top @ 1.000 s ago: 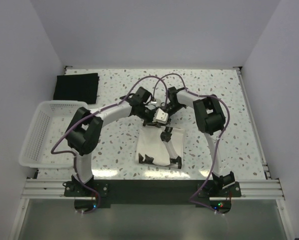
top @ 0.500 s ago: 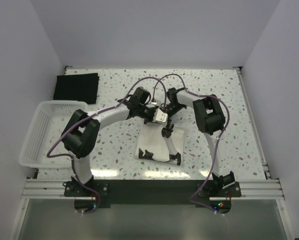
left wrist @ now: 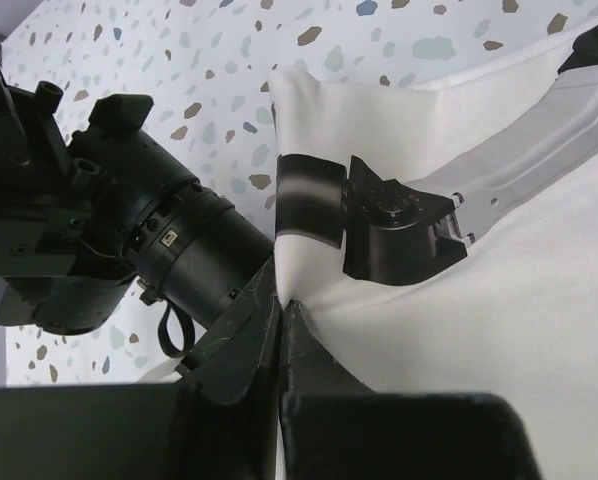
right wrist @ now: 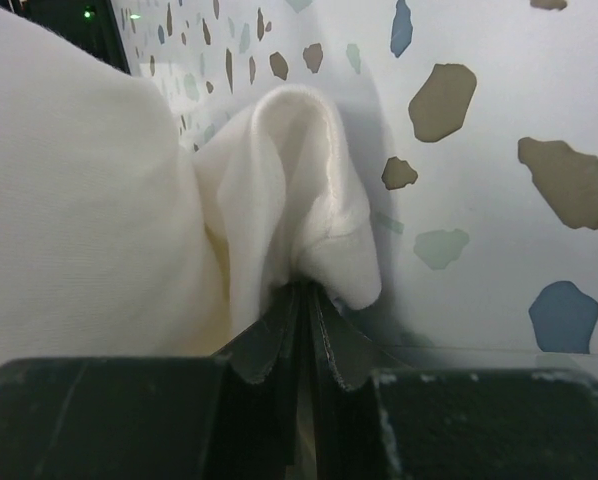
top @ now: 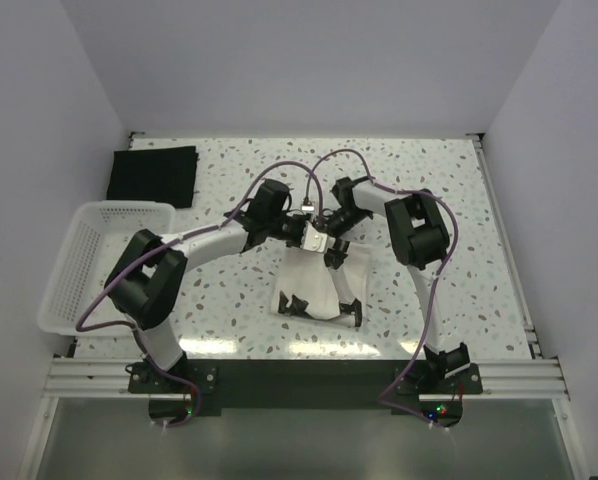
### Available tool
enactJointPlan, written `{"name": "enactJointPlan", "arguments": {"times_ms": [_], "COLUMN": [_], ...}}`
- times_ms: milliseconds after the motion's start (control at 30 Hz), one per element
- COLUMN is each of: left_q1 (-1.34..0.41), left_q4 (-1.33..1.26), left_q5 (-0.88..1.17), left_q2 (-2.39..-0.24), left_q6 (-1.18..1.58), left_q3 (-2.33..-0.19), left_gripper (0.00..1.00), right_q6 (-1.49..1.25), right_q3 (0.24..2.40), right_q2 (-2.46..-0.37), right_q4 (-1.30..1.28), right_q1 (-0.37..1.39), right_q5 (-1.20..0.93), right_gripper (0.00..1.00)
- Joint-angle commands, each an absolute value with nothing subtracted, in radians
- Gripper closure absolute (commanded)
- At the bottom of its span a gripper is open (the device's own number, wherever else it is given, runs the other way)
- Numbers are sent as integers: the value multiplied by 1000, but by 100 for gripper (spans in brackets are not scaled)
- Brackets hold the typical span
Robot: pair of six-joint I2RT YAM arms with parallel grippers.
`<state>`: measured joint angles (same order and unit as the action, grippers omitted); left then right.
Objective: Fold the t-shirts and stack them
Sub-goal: Fold the tshirt
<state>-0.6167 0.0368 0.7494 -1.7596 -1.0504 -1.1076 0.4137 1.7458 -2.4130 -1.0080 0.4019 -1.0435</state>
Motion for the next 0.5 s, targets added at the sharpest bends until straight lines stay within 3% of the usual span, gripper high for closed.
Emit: {"name": "enactJointPlan", "arguments": {"times_ms": [0,200,267,300,333,400,467], "left_q1": [-614,-615,-614,-615,-615,-614,-611], "left_q4": [-146,-135,-132,-130,-132,-127,-112], "left_q5": [750,750,747,746,744,742,747], "left_q2": [-1703,-1730,-1729,-1726,-1715,-1700,-1665], "left_q6": [-1069,-1100,-1106,-1106,-1111,-1111,-1114], "left_q3": [-1080,-1085,-1083,-1081,-1075,-1071,-1057], "left_gripper": [100,100,91,77,71,63,60], "right_q6": [457,463,462,463,463,477,491], "right_q3": [1736,1753,1776,1788,1810,1830,1854], "right_q2": [-2428,-2428,-2427,-2424,-2421,-2411,-2393], "right_q4": [-1015,-1031,-1038,-1052,-1058,-1077,-1103], "right_q1": [413,413,413,413,413,413,413], "right_q5": [-1035,-1029,-1006,-996,-986,-950,-925], "right_gripper": [89,87,83,81,79,72,68]}}
